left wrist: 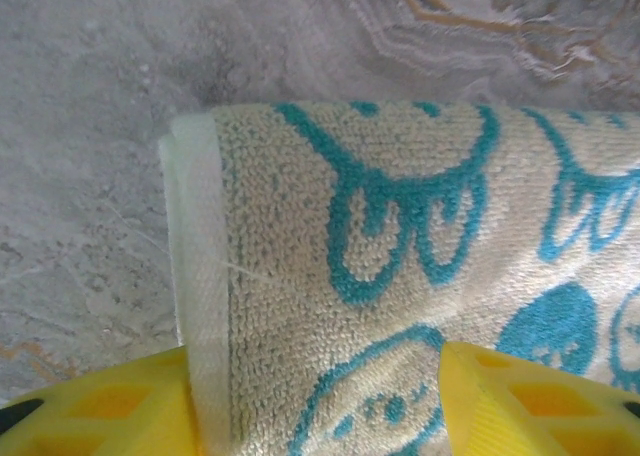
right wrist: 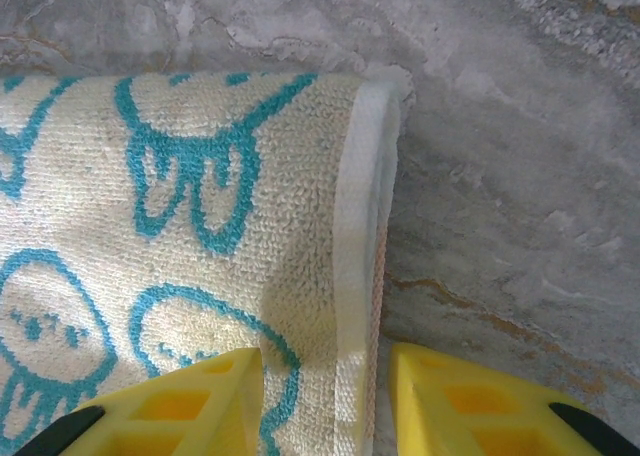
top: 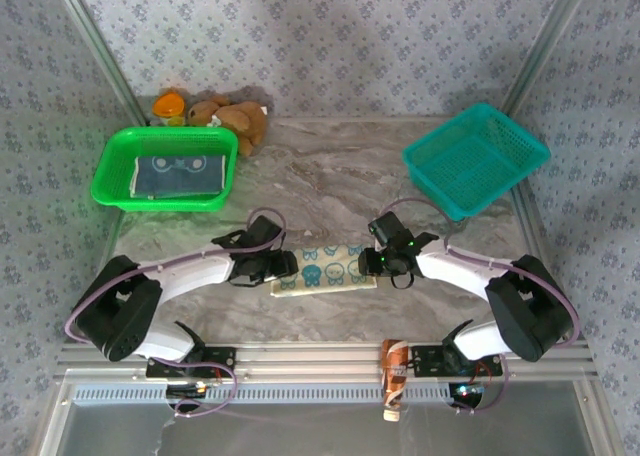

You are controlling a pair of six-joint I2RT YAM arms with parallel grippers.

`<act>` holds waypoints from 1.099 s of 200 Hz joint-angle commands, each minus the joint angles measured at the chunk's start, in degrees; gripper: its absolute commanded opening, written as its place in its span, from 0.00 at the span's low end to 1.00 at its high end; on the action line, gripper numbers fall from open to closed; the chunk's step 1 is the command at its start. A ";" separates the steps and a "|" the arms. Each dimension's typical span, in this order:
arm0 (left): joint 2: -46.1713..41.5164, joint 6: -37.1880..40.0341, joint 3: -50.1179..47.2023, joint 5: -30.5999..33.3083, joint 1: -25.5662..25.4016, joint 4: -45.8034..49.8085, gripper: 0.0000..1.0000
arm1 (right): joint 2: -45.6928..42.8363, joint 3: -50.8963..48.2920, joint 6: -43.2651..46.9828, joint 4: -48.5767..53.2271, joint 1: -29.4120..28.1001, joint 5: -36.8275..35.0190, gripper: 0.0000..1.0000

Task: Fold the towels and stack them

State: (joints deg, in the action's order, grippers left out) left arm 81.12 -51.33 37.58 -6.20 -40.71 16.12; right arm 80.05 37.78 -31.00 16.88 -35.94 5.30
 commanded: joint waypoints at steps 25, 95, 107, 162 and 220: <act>3.90 -3.11 -0.98 3.93 -1.97 -0.48 0.59 | 0.41 1.17 0.44 0.50 -0.41 -1.12 0.40; 3.51 -7.45 0.87 10.28 -4.75 3.20 0.59 | -1.22 0.39 -0.18 0.67 -0.48 -2.31 0.40; 2.60 -8.05 1.08 12.15 -5.41 3.69 0.59 | -1.26 0.22 -0.24 0.41 -0.49 -2.18 0.40; 4.58 -8.65 0.20 14.21 -7.15 2.46 0.60 | -1.35 0.32 -0.07 0.96 -0.52 -2.12 0.40; 8.47 -6.15 0.02 17.59 -9.56 2.60 0.37 | -2.62 0.57 -0.04 1.82 -0.34 -2.34 0.43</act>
State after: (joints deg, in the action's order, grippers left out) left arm 85.62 -58.33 39.40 10.63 -49.32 14.72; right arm 79.15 37.76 -31.05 17.08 -36.05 4.19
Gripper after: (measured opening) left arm 0.439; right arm 0.413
